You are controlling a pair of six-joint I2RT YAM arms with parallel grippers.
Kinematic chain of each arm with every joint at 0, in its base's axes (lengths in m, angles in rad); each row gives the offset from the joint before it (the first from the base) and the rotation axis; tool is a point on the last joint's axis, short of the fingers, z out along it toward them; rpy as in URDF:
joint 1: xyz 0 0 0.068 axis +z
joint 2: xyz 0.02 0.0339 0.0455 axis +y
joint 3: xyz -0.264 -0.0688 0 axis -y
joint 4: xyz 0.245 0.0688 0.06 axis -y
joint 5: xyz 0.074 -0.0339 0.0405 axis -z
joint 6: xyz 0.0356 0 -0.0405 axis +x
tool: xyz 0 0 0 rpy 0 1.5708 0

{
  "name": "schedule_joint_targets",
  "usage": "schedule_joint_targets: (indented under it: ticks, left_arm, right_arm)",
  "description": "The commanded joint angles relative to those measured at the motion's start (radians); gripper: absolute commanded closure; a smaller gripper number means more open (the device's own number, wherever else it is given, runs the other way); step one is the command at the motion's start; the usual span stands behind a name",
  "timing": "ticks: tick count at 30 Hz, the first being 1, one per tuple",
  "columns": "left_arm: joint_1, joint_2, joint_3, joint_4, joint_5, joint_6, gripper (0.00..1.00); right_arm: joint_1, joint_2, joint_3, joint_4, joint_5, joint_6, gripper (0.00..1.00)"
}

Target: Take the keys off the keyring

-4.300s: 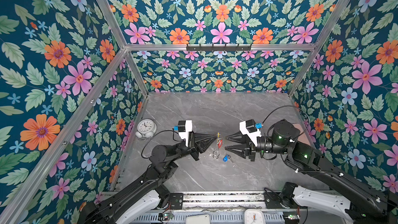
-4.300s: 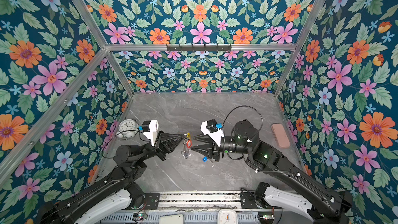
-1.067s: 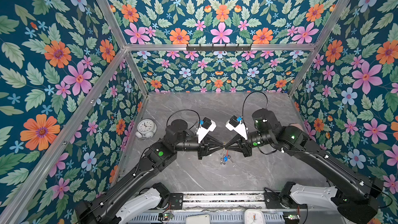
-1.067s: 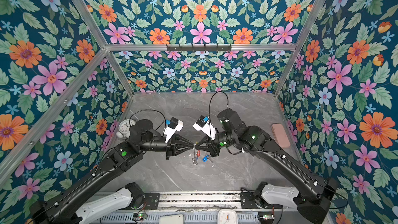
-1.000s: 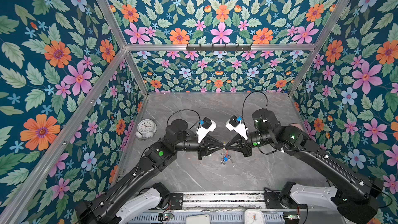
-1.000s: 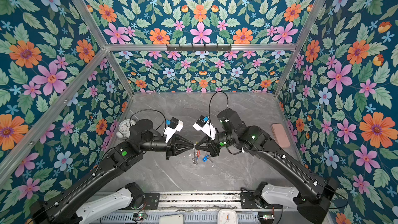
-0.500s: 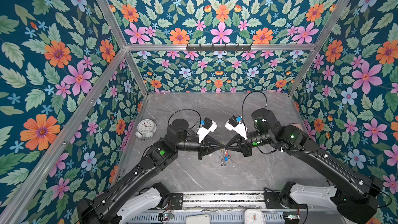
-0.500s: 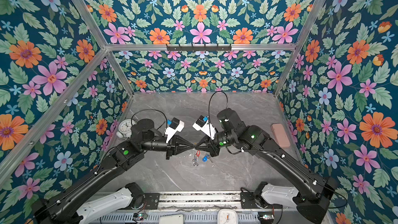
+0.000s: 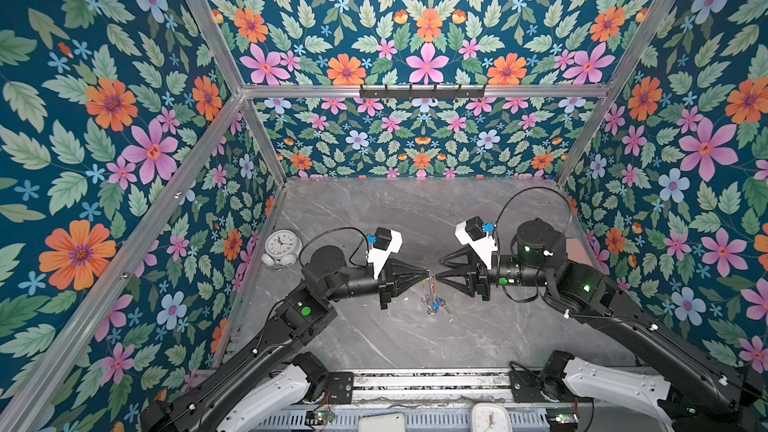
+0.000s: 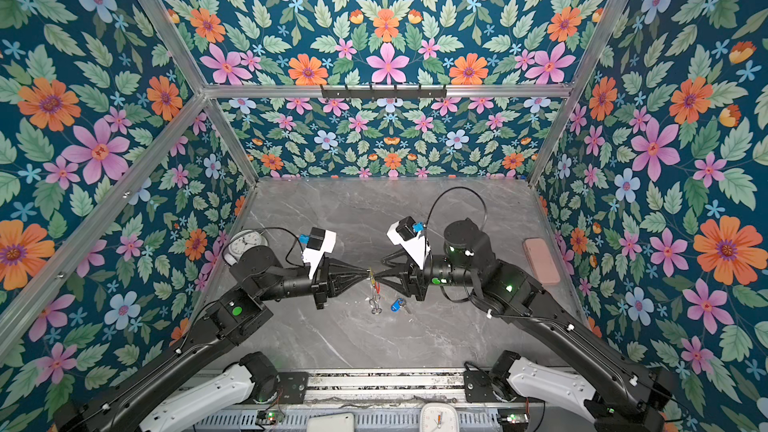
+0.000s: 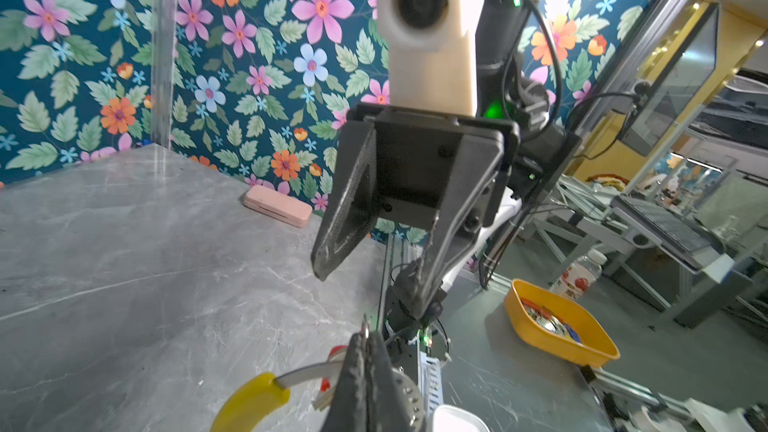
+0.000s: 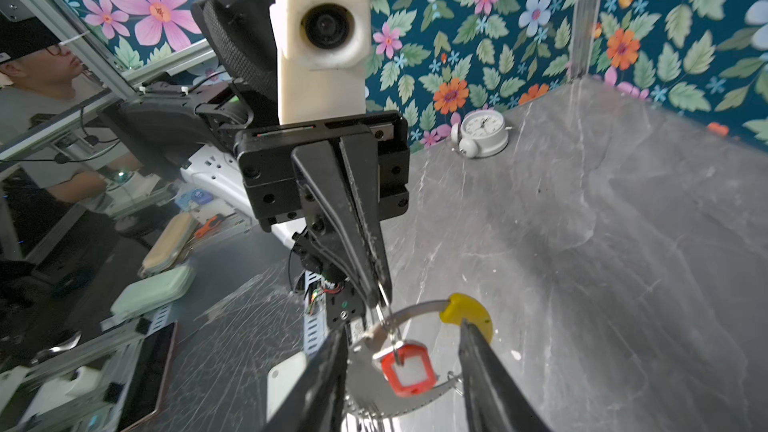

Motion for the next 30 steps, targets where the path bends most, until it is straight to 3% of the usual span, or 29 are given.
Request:
schedule_joint_targets:
  ticks: [1, 9, 16, 30]
  left_arm:
    - [0.001, -0.027, -0.034, 0.172, -0.093, -0.034, 1.0]
    - [0.0, -0.068, -0.108, 0.388, -0.147, -0.094, 1.0]
    - [0.0, -0.05, -0.11, 0.422, -0.105, -0.124, 1.0]
    - [0.0, -0.058, -0.121, 0.437, -0.021, -0.145, 1.0]
  right_arm:
    - [0.012, -0.05, -0.083, 0.266, 0.097, 0.058, 0.54]
    - [0.069, -0.058, -0.183, 0.384, 0.112, 0.056, 0.52]
    - [0.091, -0.054, -0.208, 0.431, 0.147, 0.04, 0.51]
    - [0.088, -0.034, -0.101, 0.308, 0.01, -0.017, 0.56]
